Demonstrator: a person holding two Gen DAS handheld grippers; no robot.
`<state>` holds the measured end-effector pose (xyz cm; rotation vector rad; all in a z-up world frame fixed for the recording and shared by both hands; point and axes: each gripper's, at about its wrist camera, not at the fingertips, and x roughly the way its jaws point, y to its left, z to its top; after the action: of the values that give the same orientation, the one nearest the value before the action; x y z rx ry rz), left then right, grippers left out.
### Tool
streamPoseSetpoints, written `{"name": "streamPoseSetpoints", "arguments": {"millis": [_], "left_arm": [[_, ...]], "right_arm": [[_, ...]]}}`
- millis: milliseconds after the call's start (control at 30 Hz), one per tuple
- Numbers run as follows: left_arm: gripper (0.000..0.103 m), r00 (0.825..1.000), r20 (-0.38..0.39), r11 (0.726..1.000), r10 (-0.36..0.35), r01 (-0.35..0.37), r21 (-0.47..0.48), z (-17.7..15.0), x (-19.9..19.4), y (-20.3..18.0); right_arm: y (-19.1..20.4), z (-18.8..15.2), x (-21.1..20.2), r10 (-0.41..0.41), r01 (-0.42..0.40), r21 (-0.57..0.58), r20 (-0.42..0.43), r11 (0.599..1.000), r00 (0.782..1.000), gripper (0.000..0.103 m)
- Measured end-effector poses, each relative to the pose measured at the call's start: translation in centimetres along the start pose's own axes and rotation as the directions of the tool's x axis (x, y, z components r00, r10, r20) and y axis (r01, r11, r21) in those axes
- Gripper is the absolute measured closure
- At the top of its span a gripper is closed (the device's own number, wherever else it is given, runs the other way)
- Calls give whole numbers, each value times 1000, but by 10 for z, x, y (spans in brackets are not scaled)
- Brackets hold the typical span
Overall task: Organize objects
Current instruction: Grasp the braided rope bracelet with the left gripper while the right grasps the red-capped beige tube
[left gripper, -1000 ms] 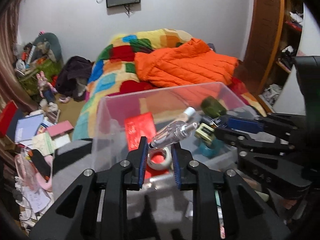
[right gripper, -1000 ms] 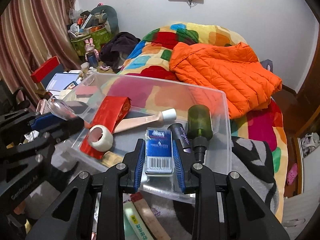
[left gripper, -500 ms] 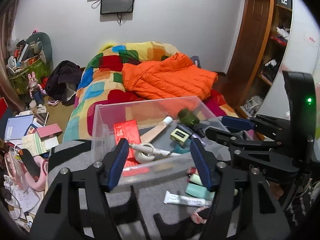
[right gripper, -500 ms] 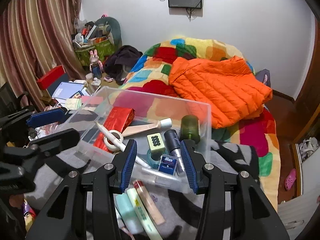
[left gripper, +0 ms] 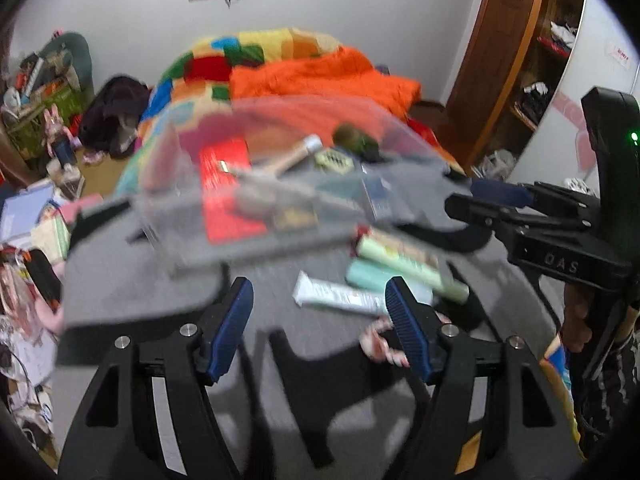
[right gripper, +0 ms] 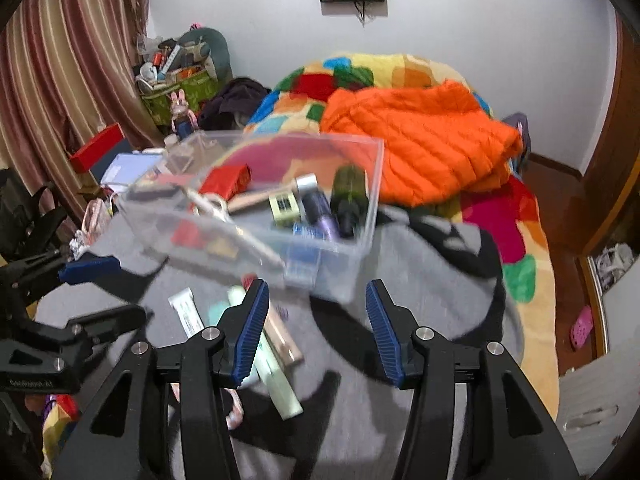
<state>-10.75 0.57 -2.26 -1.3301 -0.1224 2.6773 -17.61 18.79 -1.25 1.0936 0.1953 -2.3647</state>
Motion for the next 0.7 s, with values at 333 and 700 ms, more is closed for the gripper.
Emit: {"name": "streamPoseSetpoints", "arguments": {"millis": [333, 700], "left_arm": [[60, 994, -105, 999, -34, 34, 4, -27, 29, -19], [91, 998, -58, 1000, -14, 15, 23, -45, 16, -13]], "right_arm": [[5, -14, 40, 48, -50, -20, -117, 999, 992, 57], [23, -15, 58, 45, -69, -143, -163, 987, 986, 78]]}}
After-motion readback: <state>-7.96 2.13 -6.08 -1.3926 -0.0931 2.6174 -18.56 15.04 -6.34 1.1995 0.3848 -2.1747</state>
